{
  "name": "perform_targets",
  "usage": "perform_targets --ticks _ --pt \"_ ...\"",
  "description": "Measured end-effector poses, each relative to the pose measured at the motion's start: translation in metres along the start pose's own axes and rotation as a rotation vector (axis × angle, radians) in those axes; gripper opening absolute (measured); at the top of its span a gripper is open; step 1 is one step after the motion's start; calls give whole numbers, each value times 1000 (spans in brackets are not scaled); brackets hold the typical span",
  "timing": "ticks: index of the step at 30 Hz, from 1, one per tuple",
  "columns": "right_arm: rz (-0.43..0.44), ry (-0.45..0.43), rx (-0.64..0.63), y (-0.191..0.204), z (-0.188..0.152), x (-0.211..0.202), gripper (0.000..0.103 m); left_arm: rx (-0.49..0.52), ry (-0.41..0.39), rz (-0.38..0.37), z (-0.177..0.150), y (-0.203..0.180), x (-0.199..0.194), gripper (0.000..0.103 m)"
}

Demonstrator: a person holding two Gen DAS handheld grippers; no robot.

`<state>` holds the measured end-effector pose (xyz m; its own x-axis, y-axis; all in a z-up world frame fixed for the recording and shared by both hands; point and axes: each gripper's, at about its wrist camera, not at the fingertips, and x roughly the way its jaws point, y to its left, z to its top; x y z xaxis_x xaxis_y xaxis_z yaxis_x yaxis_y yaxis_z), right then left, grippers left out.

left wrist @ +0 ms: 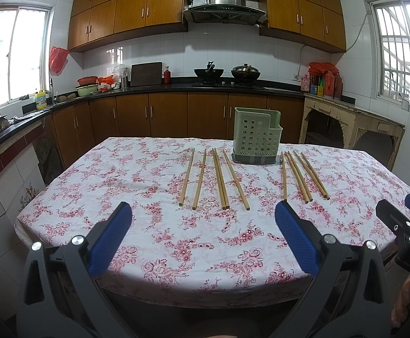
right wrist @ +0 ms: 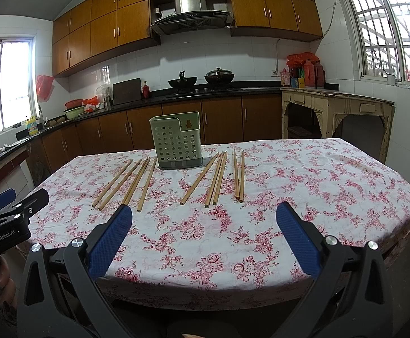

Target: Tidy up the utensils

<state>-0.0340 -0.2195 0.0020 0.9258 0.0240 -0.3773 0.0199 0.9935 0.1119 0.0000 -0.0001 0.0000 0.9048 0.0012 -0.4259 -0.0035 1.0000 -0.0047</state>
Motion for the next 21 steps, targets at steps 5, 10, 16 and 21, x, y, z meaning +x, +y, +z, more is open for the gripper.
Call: perform_targets --ticks 5,10,16,21 --pt "0 0 0 0 0 0 101 0 1 1 0 0 0 99" --pt "0 1 0 -1 -1 1 101 0 1 1 0 0 0 99" --pt "-6 13 9 -4 -1 6 101 -1 12 -3 -2 -1 1 99" --pt "-28 31 48 -11 6 17 101 -20 42 -12 3 4 21 99"
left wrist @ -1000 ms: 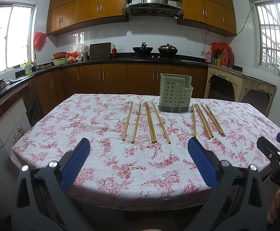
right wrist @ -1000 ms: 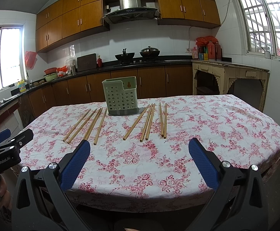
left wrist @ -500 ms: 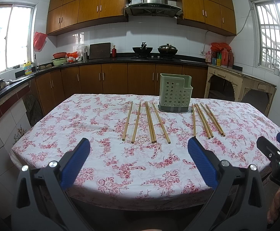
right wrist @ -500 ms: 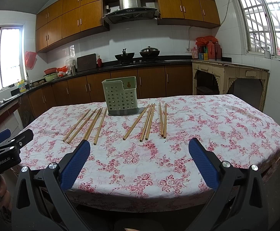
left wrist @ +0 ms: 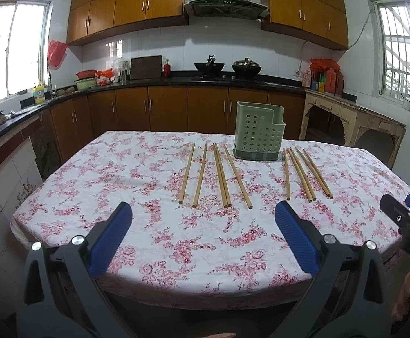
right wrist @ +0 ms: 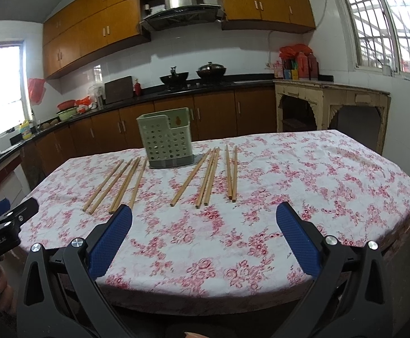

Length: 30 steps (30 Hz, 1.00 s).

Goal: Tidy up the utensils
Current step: 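Lower the left tool onto a wooden chopstick and close while the right tool grasps another chopstick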

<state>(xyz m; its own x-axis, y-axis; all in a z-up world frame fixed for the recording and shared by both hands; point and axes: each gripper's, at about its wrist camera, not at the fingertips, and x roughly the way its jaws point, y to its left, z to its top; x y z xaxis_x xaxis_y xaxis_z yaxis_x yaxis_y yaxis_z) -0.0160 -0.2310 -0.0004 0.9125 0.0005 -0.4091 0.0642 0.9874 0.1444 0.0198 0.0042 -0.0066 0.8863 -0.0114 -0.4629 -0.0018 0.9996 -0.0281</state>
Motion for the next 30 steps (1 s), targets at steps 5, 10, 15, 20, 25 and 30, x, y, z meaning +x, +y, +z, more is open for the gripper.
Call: perform_targets --ticks 5,10,15,20,25,30 --pt "-26 27 28 -14 11 27 101 -24 27 6 14 12 25 99" --pt "-78 94 53 -26 24 66 101 -44 121 56 27 27 66 99" --pt "-149 238 98 -50 35 126 84 -31 190 79 31 40 109 99" --pt "-162 419 141 -66 30 193 55 -10 236 94 36 47 144 93" --pt "-161 462 144 -65 28 219 45 -1 305 72 37 50 178 77" --pt "-178 479 118 -61 27 235 38 8 354 55 35 49 200 64"
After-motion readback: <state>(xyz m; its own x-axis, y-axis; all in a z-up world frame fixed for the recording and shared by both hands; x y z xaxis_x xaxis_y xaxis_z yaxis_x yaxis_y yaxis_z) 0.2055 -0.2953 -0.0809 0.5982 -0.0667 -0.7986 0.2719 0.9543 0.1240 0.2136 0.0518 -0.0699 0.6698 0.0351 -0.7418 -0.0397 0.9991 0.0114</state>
